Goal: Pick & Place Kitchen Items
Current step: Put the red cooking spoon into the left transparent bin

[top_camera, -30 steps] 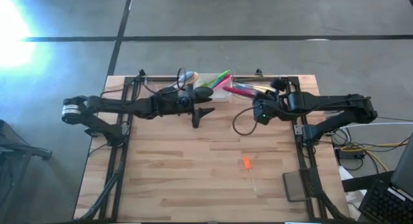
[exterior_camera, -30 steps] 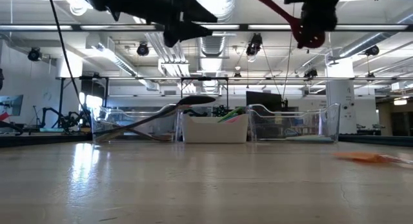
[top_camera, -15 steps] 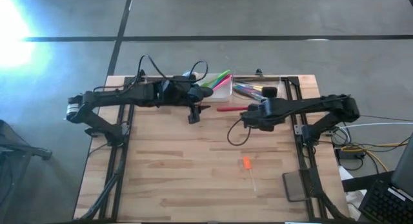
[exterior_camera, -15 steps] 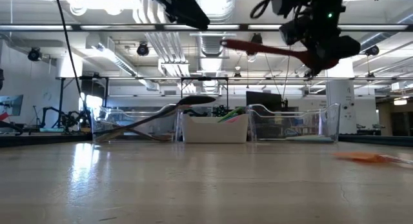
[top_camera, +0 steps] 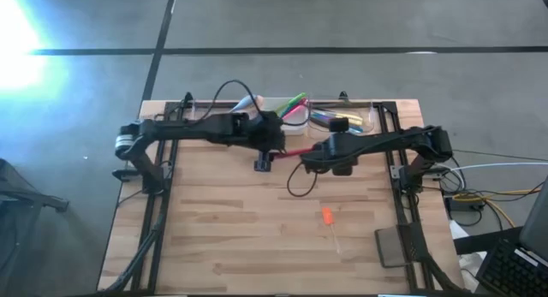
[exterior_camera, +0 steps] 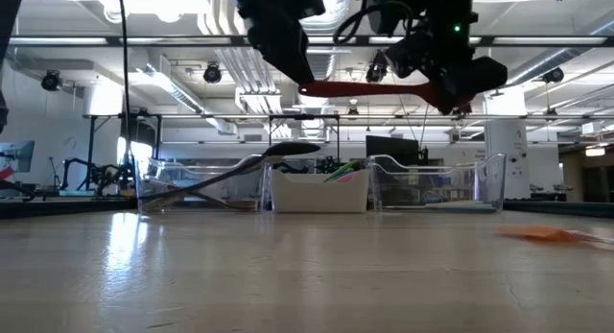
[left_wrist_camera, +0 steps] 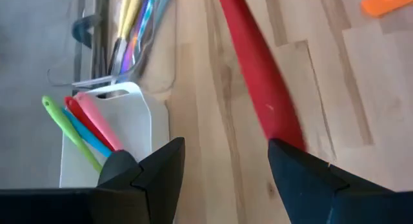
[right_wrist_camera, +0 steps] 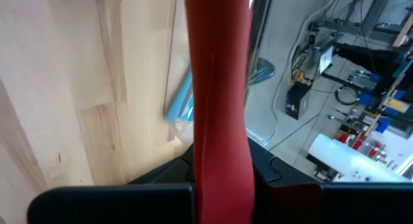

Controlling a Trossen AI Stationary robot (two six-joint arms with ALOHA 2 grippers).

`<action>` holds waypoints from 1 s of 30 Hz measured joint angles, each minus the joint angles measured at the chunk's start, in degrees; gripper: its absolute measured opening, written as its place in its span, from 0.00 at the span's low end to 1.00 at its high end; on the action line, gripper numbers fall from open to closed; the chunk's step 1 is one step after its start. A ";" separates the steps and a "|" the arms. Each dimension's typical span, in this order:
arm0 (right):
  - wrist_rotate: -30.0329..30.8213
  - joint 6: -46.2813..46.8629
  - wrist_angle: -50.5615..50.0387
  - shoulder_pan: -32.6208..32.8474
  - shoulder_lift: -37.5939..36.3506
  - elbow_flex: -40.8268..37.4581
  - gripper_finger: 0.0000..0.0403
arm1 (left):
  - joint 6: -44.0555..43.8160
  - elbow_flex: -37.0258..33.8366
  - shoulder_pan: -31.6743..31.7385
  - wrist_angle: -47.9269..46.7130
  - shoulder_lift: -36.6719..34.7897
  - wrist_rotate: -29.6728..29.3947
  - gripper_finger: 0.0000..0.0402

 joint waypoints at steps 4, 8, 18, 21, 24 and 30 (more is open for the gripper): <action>-0.03 -0.65 -0.20 0.01 0.82 2.30 0.08 | 0.45 2.52 -0.54 -0.36 3.19 -0.41 0.57; -0.05 -0.32 0.04 0.00 0.88 2.71 0.08 | 0.08 5.26 -0.83 -2.89 4.80 -0.43 0.57; -0.70 2.28 0.56 -0.54 0.84 -0.32 0.08 | -0.55 13.79 -1.36 -11.39 4.06 3.28 0.57; -0.78 2.23 0.68 -0.44 0.84 -0.55 0.08 | -0.63 14.51 -1.96 -11.49 4.07 4.04 0.57; -0.73 2.19 0.81 -0.48 0.82 -0.55 0.08 | -0.64 14.24 -2.89 -11.20 4.08 4.00 0.57; -0.60 2.09 1.14 -0.44 0.82 -0.55 0.08 | -0.66 13.52 -4.22 -10.93 7.03 3.79 0.57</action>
